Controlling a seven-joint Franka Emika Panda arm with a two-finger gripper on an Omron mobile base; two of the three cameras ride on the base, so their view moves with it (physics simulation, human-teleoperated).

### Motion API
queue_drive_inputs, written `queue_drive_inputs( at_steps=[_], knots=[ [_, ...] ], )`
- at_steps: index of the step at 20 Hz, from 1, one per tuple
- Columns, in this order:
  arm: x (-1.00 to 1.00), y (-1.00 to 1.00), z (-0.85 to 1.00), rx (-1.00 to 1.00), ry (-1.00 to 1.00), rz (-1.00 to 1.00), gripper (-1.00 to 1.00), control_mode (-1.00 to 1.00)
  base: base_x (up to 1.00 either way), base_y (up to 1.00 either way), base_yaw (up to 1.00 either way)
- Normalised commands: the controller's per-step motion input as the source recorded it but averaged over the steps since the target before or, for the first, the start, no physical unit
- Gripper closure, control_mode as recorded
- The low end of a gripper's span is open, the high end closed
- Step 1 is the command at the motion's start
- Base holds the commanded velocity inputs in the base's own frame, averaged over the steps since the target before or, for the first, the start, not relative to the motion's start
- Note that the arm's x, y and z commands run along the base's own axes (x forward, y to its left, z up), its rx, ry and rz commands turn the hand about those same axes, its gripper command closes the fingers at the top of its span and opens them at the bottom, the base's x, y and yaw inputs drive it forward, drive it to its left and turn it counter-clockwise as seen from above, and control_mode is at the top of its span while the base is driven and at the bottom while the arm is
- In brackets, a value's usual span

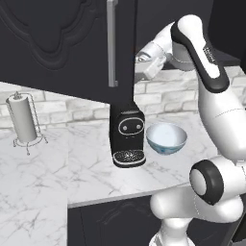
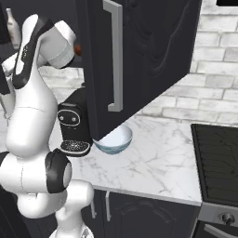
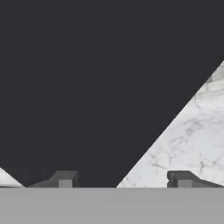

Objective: Open the cabinet. Pick the kiwi and pear from the cabinet and place them into the bowl. Then close the cabinet.

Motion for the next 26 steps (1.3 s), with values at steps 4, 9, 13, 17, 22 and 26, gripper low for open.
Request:
queue_drive_inputs(
  at_steps=[4,9,13,17,22,26],
  knots=[
    [-1.00,0.01,-0.09,0.04,-0.11,0.03,-1.00,-1.00,0.00,0.00,0.00],
    [-1.00,0.00,-0.03,0.07,-0.10,0.00,-1.00,-1.00,0.00,0.00,0.00],
    [-0.91,0.02,0.00,0.06,-0.13,0.00,-1.00,-1.00,0.00,0.00,0.00],
    [-0.63,0.03,-0.04,0.02,-0.21,0.08,-1.00,-1.00,0.00,0.00,0.00],
    [-0.44,0.10,-0.16,0.03,-0.19,0.12,-1.00,-1.00,0.00,0.00,0.00],
    [-0.21,-0.03,-0.13,0.10,-0.06,0.08,-1.00,-1.00,0.00,0.00,0.00]
  ],
)
